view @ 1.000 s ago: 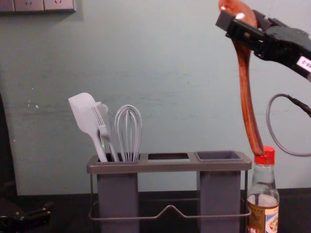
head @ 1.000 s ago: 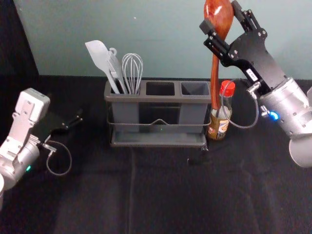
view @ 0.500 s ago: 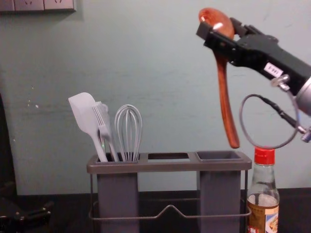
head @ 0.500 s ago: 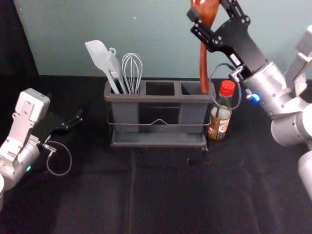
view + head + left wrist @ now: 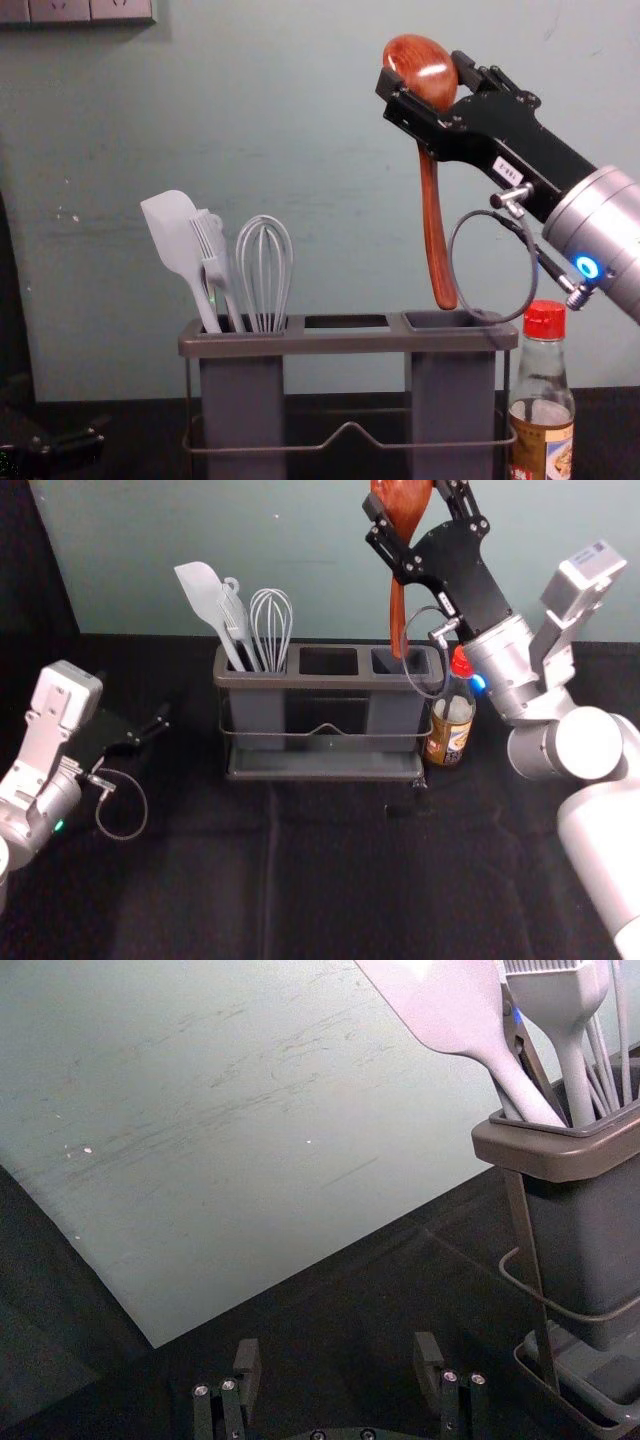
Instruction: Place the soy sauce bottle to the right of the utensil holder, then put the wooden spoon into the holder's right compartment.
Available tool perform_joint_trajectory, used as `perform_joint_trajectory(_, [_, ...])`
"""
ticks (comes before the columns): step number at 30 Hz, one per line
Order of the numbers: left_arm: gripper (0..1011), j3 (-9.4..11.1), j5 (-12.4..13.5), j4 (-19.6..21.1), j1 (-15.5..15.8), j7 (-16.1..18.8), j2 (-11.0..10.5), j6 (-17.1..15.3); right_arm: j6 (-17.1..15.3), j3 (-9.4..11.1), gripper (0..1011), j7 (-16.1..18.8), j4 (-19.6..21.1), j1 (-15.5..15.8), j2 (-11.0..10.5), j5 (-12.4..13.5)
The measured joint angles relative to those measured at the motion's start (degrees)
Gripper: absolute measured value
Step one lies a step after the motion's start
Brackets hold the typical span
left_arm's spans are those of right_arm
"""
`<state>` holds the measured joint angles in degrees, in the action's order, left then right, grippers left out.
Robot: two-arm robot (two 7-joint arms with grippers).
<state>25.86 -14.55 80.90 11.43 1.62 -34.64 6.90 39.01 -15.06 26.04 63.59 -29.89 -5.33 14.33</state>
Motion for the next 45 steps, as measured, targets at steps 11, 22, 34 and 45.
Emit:
perform_joint_trajectory(11, [1005, 0.00, 0.00, 0.00, 0.00, 0.00, 0.00, 0.00, 5.80, 1.53, 838, -2.31, -5.37, -1.12, 3.11, -3.47])
perform_joint_trajectory(22, [1005, 0.00, 0.00, 0.00, 0.00, 0.00, 0.00, 0.00, 7.02, 2.67, 838, -1.58, -7.00, -0.17, 4.14, -3.96])
perform_joint_trajectory(34, [1005, 0.00, 0.00, 0.00, 0.00, 0.00, 0.00, 0.00, 7.19, 3.71, 837, -0.38, -6.78, 2.00, 4.12, -3.99])
perform_joint_trajectory(45, [1005, 0.00, 0.00, 0.00, 0.00, 0.00, 0.00, 0.00, 7.10, 4.19, 838, 0.08, -5.41, 3.86, 3.74, -3.91])
